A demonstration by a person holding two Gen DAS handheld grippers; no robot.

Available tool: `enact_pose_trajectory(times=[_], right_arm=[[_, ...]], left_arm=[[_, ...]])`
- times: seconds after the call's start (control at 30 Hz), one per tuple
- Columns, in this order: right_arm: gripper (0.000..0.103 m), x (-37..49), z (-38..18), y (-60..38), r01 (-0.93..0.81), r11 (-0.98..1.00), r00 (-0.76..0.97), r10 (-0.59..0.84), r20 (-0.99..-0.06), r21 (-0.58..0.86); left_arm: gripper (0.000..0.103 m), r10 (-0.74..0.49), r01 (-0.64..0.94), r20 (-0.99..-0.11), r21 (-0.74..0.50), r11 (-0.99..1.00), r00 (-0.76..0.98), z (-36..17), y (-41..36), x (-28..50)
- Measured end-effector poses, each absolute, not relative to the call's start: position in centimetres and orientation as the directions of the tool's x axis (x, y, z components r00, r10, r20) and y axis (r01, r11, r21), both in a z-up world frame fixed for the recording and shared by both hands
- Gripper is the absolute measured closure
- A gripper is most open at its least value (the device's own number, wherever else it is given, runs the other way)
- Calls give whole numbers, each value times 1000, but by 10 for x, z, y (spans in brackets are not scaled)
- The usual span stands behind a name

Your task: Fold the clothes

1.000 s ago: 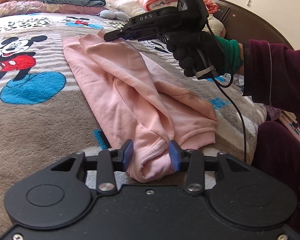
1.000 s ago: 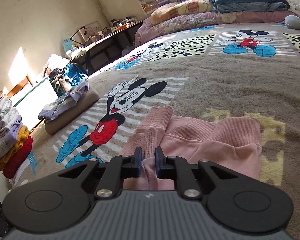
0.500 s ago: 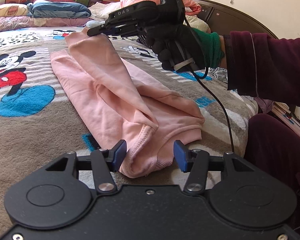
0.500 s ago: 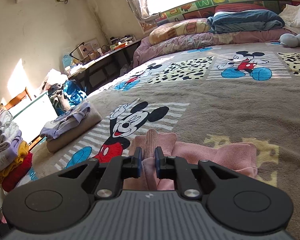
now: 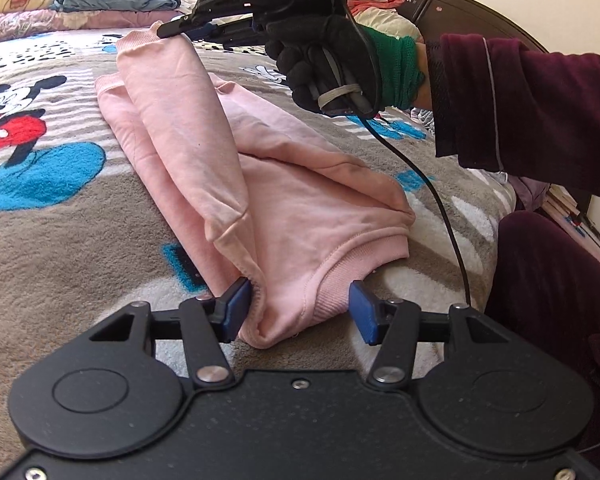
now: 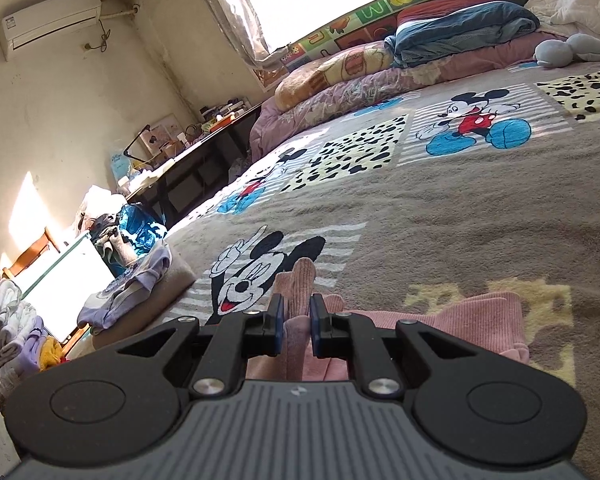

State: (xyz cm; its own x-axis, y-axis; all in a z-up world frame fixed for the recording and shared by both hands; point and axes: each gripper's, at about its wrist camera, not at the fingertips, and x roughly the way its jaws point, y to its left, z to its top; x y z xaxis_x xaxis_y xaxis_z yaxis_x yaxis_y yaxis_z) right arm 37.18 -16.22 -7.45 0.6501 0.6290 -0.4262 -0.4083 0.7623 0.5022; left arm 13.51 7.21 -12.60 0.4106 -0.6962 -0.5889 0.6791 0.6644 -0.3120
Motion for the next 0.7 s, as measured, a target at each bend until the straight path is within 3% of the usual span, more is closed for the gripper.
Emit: enact_pose_trajectory(times=[0.4, 0.57, 0.7], right_arm=[[88, 390, -95, -152, -392, 779, 636, 614, -468, 489], [88, 397, -107, -136, -399, 842, 601, 540, -590, 364], [88, 400, -106, -130, -396, 853, 596, 520, -612, 339]], left_arm=[[50, -715, 647, -583, -382, 660, 385, -126, 75, 145], [49, -726, 631, -577, -415, 656, 375, -126, 77, 149], [47, -731, 622, -574, -431, 654, 370, -125, 77, 150]])
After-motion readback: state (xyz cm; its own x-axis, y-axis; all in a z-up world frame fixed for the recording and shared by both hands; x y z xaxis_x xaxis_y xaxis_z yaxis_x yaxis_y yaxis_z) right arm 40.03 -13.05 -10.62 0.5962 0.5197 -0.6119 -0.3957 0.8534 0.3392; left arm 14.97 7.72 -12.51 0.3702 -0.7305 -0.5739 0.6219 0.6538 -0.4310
